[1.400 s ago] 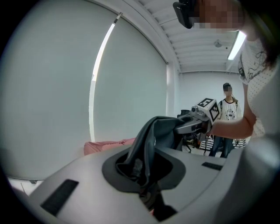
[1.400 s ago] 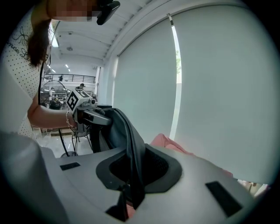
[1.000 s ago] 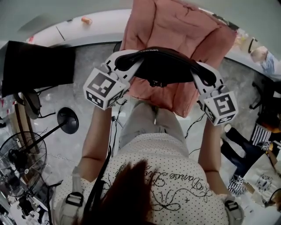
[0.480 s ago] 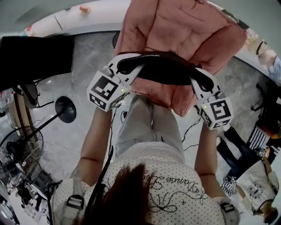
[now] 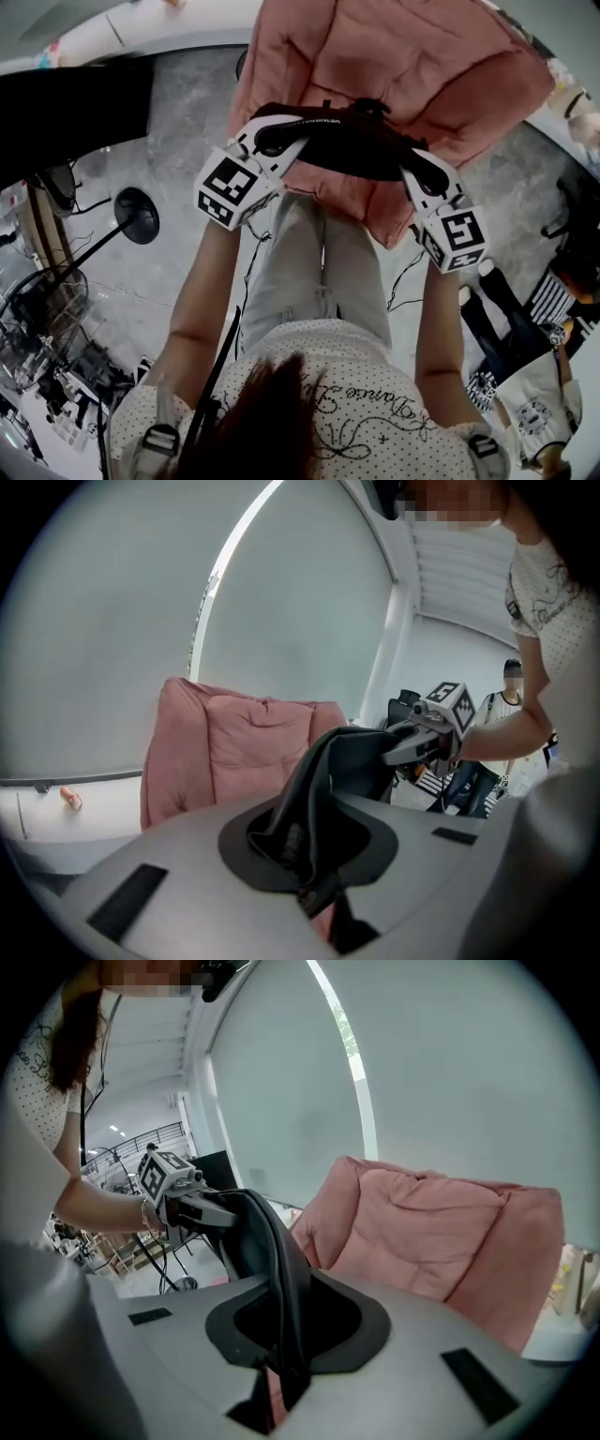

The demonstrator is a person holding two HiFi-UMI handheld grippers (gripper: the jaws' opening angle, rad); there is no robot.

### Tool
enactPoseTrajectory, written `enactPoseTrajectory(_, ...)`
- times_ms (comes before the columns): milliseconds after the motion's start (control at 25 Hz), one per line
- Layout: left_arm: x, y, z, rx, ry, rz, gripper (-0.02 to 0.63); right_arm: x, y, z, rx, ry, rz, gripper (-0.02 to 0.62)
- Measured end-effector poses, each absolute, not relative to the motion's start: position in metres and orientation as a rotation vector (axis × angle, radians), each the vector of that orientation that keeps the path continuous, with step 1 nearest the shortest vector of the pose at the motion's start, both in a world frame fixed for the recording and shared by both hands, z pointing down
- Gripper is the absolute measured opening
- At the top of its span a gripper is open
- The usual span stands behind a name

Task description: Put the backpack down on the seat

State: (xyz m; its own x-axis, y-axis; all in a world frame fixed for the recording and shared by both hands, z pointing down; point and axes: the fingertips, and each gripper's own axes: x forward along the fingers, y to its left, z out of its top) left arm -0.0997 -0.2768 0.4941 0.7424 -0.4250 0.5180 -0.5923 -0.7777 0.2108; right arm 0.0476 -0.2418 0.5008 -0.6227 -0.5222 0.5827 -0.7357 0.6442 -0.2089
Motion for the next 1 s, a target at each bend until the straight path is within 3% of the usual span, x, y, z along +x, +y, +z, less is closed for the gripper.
enactPoseTrajectory(1000, -0.083, -0.313, 0.674, 2.403, -0.731, 0.750, 0.051, 0.065, -0.273, 0.676, 1.003, -2.238, 0.769, 0.066)
